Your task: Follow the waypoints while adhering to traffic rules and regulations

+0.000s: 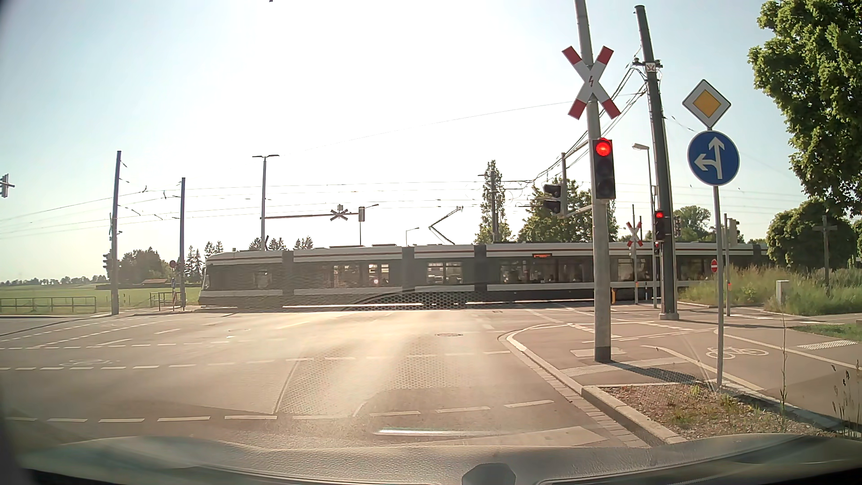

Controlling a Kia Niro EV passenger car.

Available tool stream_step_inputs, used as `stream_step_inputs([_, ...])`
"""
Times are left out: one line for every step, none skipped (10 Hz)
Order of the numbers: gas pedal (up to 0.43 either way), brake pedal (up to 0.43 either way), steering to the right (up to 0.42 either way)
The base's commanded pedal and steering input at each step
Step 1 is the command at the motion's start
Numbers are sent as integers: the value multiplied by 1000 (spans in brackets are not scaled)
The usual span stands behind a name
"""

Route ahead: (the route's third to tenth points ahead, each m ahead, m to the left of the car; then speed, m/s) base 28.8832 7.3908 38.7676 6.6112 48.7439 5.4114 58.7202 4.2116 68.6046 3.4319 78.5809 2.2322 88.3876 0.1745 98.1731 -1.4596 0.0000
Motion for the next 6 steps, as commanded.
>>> stream_step_inputs([0,317,-19])
stream_step_inputs([0,317,-19])
stream_step_inputs([0,317,-19])
stream_step_inputs([0,317,-19])
stream_step_inputs([0,317,-19])
stream_step_inputs([0,317,-19])
